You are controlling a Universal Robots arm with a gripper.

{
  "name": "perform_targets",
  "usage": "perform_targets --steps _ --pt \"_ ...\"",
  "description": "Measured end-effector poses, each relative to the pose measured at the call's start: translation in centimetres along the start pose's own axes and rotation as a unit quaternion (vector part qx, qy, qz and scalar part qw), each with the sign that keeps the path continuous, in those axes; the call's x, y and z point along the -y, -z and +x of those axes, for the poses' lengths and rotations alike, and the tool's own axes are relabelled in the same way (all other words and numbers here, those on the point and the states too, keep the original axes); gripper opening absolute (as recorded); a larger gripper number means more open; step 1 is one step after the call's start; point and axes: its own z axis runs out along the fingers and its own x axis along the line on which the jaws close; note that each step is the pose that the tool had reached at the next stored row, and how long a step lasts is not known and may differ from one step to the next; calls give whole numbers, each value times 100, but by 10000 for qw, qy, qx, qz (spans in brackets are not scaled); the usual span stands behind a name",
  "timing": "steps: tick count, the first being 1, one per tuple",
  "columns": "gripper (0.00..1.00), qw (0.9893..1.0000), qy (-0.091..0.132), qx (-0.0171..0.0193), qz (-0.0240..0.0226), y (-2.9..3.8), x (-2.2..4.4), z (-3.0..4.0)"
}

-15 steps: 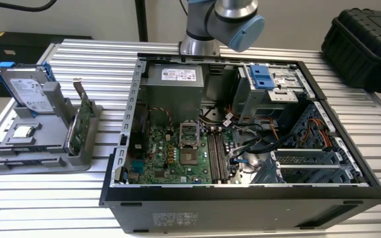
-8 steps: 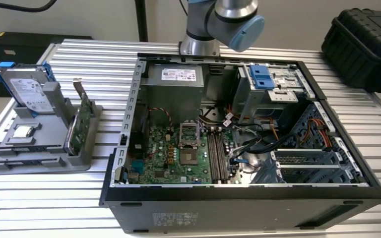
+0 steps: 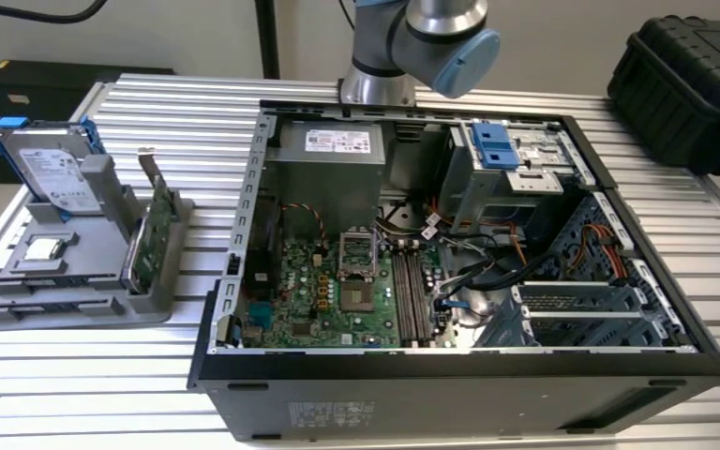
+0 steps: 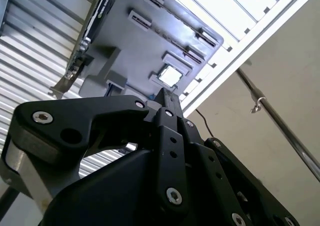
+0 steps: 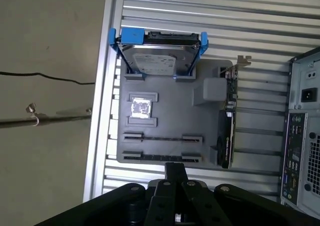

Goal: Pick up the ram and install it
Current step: 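Pick up the ram and move it above insertion slot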

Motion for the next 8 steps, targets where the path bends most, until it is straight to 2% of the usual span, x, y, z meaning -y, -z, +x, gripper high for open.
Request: perform_targets --steps 8 --pt "0 10000 -1 -10 -1 -1 0 0"
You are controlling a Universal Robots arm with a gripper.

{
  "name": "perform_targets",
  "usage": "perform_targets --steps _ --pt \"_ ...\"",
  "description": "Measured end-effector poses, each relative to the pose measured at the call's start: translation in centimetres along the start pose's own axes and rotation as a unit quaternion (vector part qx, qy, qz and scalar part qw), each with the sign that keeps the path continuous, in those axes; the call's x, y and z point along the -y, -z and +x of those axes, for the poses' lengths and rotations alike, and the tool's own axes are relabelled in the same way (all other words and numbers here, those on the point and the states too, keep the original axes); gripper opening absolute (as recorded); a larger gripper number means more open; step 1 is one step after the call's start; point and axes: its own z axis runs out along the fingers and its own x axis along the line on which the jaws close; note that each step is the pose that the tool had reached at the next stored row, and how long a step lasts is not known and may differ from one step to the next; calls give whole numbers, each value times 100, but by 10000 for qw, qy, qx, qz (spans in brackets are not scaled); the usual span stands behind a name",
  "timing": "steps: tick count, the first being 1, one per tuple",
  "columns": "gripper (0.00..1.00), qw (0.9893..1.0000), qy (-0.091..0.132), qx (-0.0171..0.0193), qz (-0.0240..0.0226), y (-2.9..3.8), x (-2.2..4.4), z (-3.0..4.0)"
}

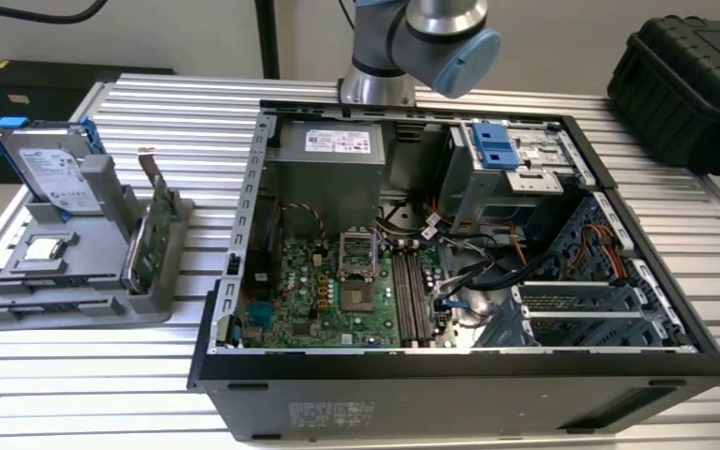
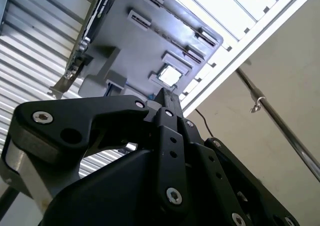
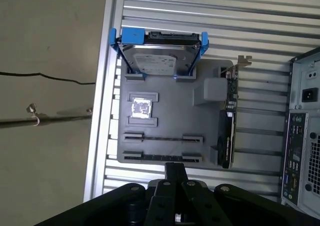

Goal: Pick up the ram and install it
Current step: 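Pick up the ram and move it above insertion slot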

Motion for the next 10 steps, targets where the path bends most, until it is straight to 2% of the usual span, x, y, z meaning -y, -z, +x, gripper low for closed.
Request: perform_targets --steps 8,10 --pt "0 10000 -1 -8 -1 0 0 0" --pt "0 10000 1 -28 -2 1 0 0"
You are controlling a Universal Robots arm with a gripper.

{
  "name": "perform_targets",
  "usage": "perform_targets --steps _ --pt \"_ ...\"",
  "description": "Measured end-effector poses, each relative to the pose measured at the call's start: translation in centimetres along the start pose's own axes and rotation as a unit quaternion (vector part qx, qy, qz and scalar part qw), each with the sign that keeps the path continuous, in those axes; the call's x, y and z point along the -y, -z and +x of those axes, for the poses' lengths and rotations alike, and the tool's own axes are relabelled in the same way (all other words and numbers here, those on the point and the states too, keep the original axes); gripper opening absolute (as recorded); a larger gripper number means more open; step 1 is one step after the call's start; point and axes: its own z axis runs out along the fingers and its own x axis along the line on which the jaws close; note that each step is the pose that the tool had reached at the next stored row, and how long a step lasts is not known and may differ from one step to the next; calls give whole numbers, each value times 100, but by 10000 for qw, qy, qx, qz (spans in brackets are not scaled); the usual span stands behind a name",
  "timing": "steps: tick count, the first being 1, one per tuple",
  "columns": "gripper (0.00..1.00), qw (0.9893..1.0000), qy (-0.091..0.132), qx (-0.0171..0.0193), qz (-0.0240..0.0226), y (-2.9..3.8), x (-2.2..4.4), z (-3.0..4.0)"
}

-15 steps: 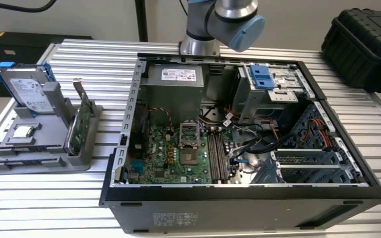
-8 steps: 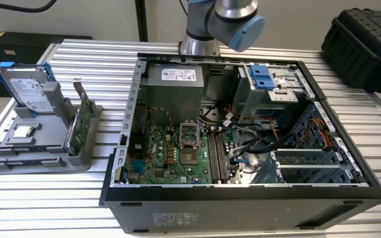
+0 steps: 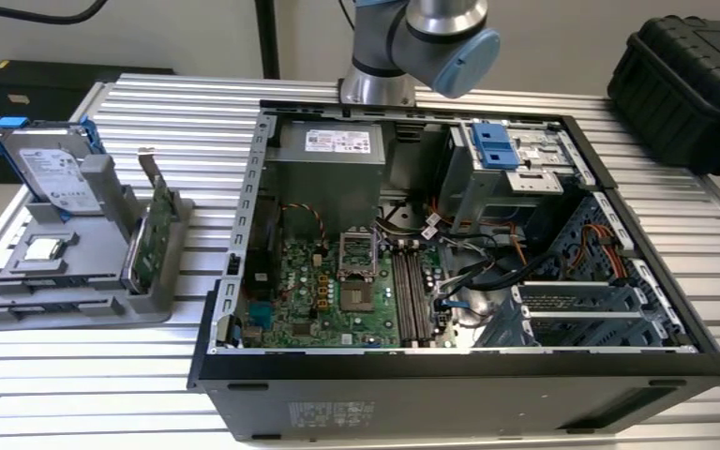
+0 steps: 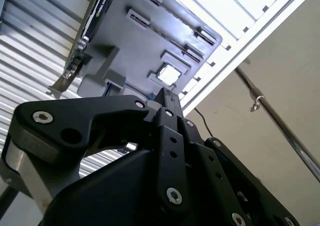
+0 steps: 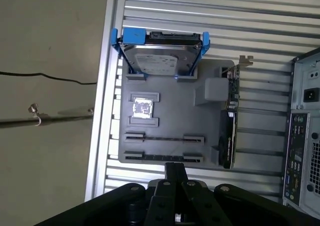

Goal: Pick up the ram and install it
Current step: 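Pick up the ram and move it above insertion slot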

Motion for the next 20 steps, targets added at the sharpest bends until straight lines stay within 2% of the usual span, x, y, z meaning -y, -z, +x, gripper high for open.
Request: perform_targets --steps 12,20 --pt "0 10000 -7 1 -1 -1 0 0" --pt "0 9999 -157 15 -2 -1 0 0"
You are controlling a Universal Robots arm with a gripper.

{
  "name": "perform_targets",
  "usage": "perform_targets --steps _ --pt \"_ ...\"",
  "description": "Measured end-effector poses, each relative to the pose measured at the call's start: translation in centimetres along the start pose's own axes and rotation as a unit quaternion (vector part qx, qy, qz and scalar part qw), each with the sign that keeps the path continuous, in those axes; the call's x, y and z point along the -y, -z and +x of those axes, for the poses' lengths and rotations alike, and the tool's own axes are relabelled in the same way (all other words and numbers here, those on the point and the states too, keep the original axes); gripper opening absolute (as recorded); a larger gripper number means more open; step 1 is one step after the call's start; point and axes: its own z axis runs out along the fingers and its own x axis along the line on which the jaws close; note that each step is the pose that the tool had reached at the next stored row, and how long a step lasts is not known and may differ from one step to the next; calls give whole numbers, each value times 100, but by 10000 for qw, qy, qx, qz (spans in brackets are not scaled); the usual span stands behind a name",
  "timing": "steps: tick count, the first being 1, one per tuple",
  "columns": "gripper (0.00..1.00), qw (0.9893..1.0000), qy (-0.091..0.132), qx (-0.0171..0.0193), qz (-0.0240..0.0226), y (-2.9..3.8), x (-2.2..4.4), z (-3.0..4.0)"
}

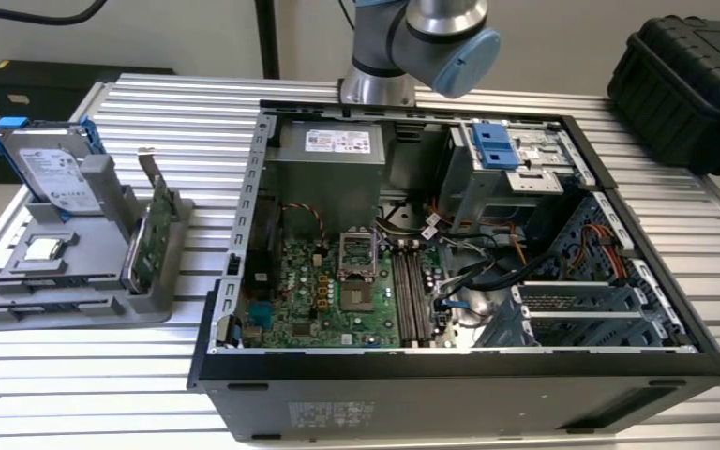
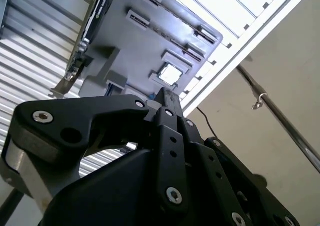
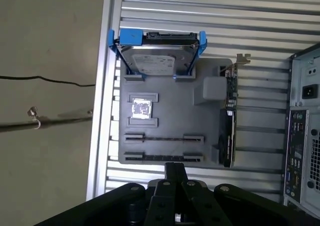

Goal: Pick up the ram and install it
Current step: 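Pick up the ram and move it above insertion slot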

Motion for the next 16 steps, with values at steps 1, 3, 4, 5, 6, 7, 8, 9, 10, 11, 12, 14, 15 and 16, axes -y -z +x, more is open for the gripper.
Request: perform_targets --steps 1,3,4,5,6,7,8,9,10,11,12,14,15,16 --pt "0 10000 -20 2 0 0 0 0" --pt "0 10000 -61 6 0 0 1 -1" --pt "0 10000 -83 8 -1 0 1 0" --pt "0 9999 -104 9 -1 0 1 -1" --pt "0 9999 -125 11 -1 0 1 -1" --pt "0 9999 -160 15 -1 0 0 0" --pt "0 9998 -181 16 -1 0 0 0" --pt "0 9998 -202 18 -1 0 0 0" --pt "0 9997 -225 21 -2 0 0 0" --pt "0 9997 -249 23 -2 0 1 0" --pt "0 9996 -272 25 -2 0 1 0" --pt "0 9995 -322 29 -2 0 1 0" --pt "0 9994 -343 31 -2 0 1 0" --pt "0 9993 -364 33 -3 0 0 0"
